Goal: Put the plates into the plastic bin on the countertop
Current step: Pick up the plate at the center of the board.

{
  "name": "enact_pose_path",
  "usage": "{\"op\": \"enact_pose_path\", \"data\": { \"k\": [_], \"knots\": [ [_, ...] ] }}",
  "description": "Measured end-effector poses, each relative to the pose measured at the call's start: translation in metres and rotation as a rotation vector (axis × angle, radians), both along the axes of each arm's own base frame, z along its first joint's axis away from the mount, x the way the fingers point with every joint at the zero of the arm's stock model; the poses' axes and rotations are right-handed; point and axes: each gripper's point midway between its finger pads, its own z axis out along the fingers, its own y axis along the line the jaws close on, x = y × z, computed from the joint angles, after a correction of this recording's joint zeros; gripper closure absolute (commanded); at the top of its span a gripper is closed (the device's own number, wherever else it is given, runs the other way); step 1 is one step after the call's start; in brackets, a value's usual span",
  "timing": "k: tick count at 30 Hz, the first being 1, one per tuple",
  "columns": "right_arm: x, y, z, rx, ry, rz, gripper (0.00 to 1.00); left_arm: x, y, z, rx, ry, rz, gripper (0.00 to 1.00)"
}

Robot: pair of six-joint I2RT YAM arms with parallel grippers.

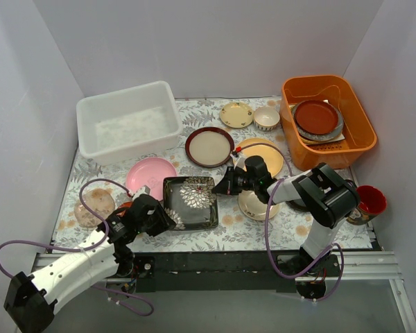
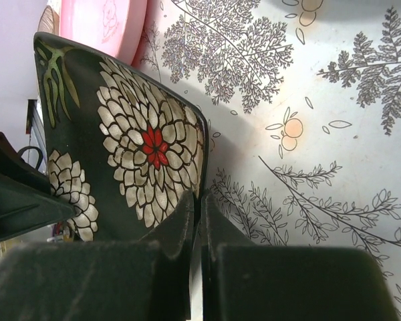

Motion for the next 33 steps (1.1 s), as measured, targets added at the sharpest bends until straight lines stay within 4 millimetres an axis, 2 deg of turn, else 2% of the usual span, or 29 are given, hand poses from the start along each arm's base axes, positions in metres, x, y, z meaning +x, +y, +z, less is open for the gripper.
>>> {"op": "enact_pose_path", "data": {
  "k": [9,14,21,27,33],
  "knots": [
    [0.008,-0.002,-0.001,-0.017,-0.027,-0.029,0.99,0.010,-0.006,0.001,0.013,-0.054,-0.045,0.73],
    [0.011,-0.003,-0.001,-0.022,-0.041,-0.036,0.99,0.013,-0.010,0.000,0.027,-0.075,-0.086,0.63],
    [0.016,0.000,-0.001,-0.019,-0.058,-0.037,0.99,0.018,-0.013,0.003,0.030,-0.111,-0.112,0.61],
    [0.017,0.000,-0.007,-0.026,-0.050,-0.038,0.99,0.025,-0.012,0.015,0.031,-0.168,-0.106,0.68],
    [0.018,-0.002,-0.015,-0.031,-0.028,-0.047,0.99,0.040,-0.014,0.038,0.024,-0.244,-0.085,0.69]
  ]
}}
